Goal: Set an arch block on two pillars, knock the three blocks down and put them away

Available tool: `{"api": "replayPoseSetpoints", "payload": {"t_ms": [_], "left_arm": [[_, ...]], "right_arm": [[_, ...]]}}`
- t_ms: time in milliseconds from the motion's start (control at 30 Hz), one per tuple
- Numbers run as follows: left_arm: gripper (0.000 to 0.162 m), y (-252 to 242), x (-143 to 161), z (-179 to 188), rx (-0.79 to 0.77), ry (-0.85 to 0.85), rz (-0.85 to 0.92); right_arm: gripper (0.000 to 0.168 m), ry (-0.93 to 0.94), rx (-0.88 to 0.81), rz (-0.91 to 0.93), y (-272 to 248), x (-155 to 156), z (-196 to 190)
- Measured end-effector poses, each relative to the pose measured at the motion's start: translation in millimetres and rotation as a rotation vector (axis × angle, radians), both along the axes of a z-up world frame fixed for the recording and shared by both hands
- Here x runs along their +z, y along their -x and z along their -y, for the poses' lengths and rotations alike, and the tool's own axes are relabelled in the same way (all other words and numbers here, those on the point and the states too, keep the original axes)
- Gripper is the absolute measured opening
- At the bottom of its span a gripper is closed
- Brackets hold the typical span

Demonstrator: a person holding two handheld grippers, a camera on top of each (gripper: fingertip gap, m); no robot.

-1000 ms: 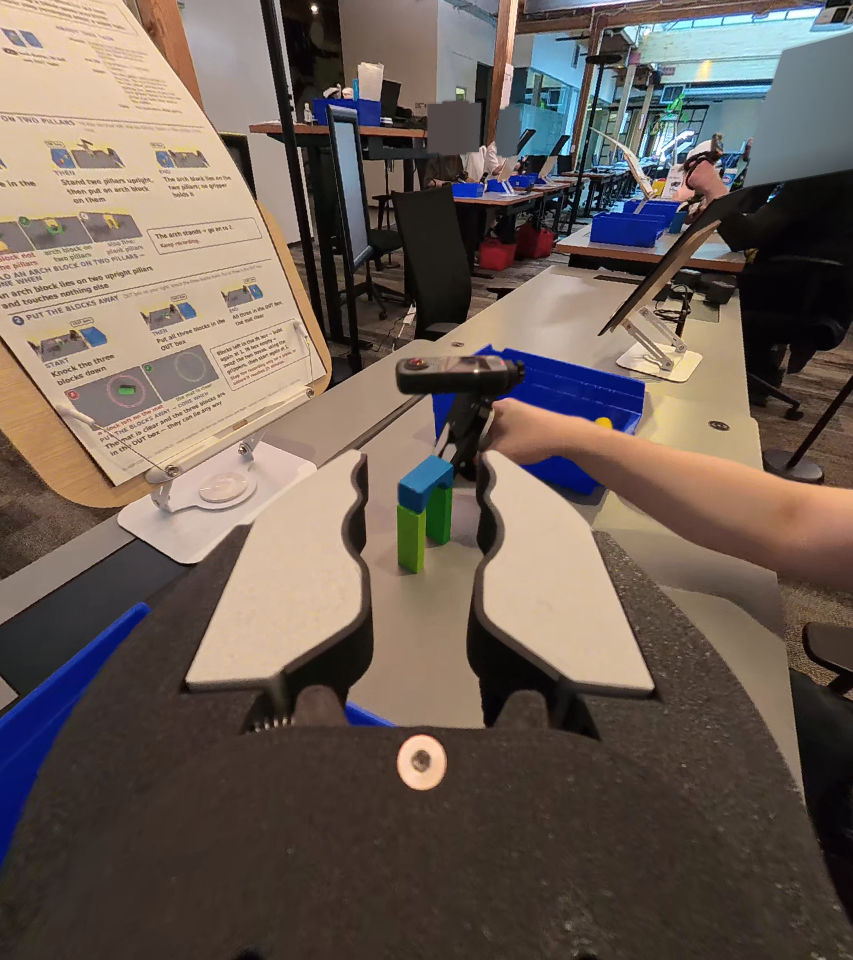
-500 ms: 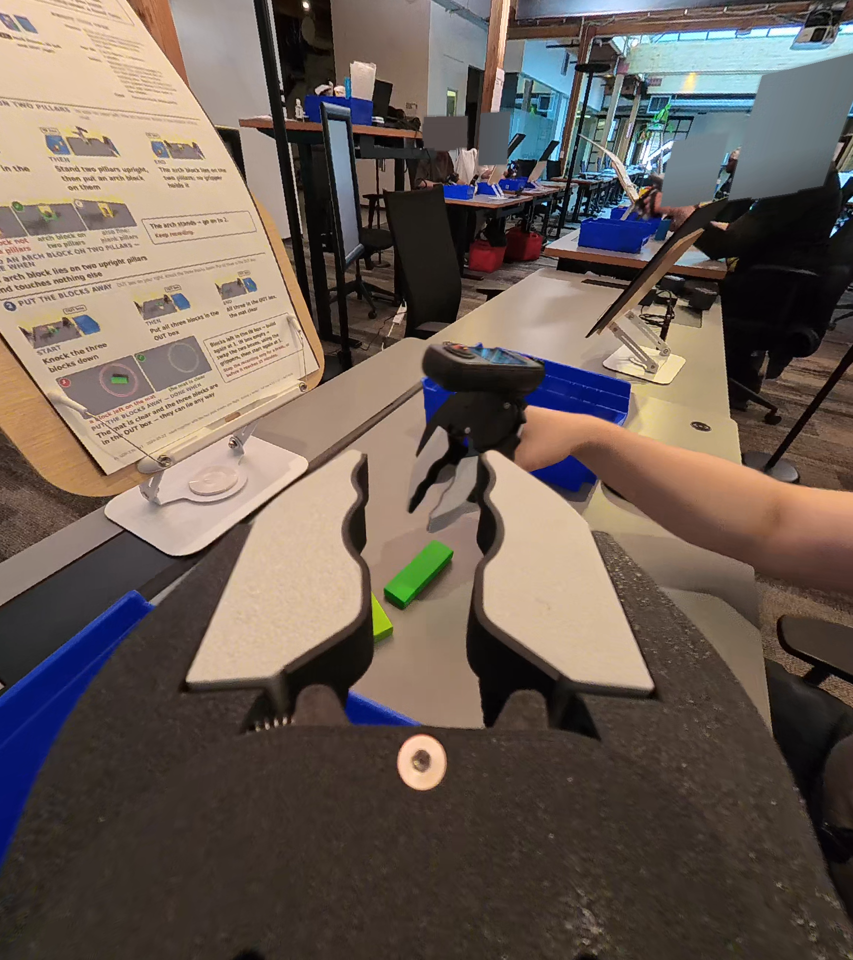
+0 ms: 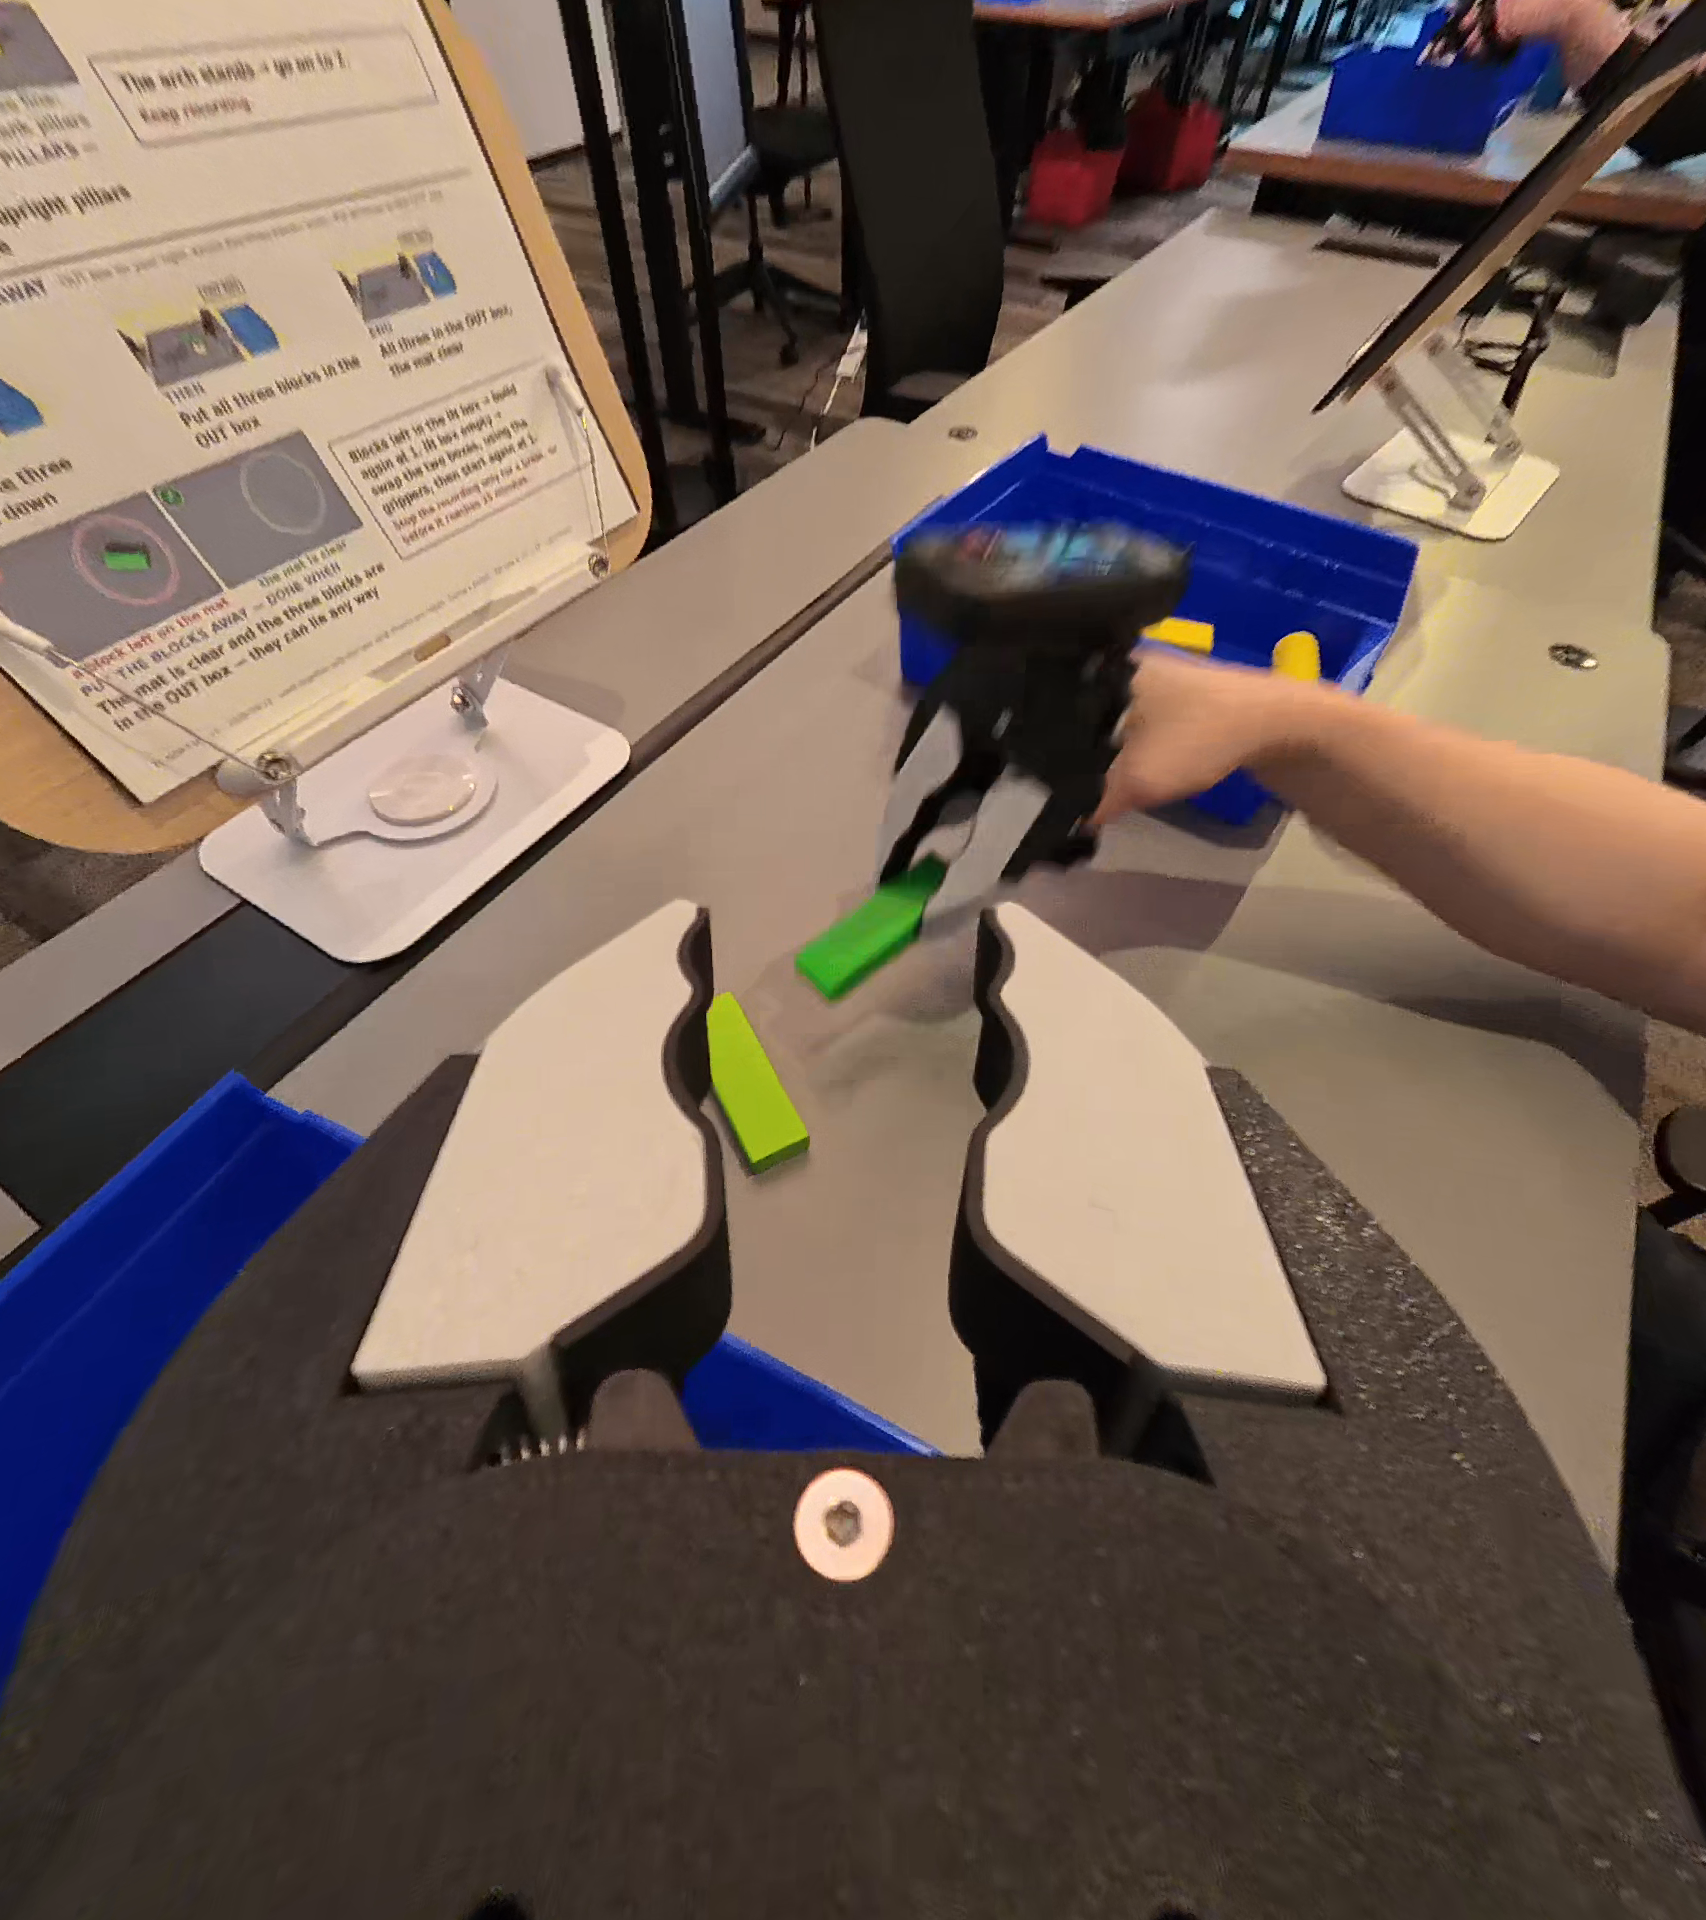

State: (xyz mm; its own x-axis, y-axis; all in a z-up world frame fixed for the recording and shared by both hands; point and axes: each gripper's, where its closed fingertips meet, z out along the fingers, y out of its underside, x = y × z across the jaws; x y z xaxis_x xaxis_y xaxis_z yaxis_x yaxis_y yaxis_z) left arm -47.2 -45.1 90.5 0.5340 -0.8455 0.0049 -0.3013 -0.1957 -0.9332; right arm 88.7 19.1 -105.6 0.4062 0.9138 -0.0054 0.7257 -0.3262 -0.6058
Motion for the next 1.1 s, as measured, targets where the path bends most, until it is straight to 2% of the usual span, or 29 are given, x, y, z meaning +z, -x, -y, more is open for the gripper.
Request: {"api": "replayPoseSetpoints", "payload": {"t_ms": [67, 133, 200, 267, 367, 433, 533, 633, 700, 800, 933, 1000, 1100], "left_arm": [[0.049, -4, -11, -6, 0.035, 0.022, -0.054], [0.05, -11, -24, -13, 0.073, 0.045, -0.12], [0.05, -22, -42, -22, 0.108, 0.082, -0.178], [0.048, -31, -63, -38, 0.179, 0.116, -0.253], [0.049, -33, -100, -61, 0.317, 0.16, -0.411], [0.049, -39, -125, -68, 0.335, 0.181, -0.508], [0.047, -51, -159, -74, 0.337, 0.242, -0.552], [0.048, -56, -191, -75, 0.342, 0.3, -0.628], [0.049, -54, -207, -79, 0.371, 0.305, -0.686], [0.05, -50, -226, -82, 0.398, 0.331, -0.74], [0.052, -40, -246, -87, 0.428, 0.381, -0.793], [0.05, -43, -247, -88, 0.431, 0.422, -0.736], [0.034, -49, -250, -83, 0.394, 0.484, -0.668]], "right_arm": [[0.033, -0.081, -0.072, -0.065, -28, 50, -1], [0.033, -0.209, -0.195, -0.047, -80, 97, -6], [0.033, -0.261, -0.369, 0.022, -150, 123, -8], [0.034, -0.193, -0.53, 0.089, -220, 118, -5], [0.034, -0.007, -0.632, 0.137, -286, 71, 2], [0.034, 0.131, -0.588, 0.141, -297, 34, 6], [0.034, 0.29, -0.584, 0.244, -309, -7, 15], [0.043, 0.278, -0.596, 0.268, -311, -19, 14], [0.042, 0.245, -0.619, 0.235, -310, -8, 10], [0.042, 0.062, -0.641, 0.18, -310, 32, -3], [0.042, -0.107, -0.573, 0.166, -305, 86, -8], [0.042, -0.165, -0.529, 0.155, -301, 103, -14], [0.041, -0.23, -0.52, 0.117, -300, 110, -24]]}}
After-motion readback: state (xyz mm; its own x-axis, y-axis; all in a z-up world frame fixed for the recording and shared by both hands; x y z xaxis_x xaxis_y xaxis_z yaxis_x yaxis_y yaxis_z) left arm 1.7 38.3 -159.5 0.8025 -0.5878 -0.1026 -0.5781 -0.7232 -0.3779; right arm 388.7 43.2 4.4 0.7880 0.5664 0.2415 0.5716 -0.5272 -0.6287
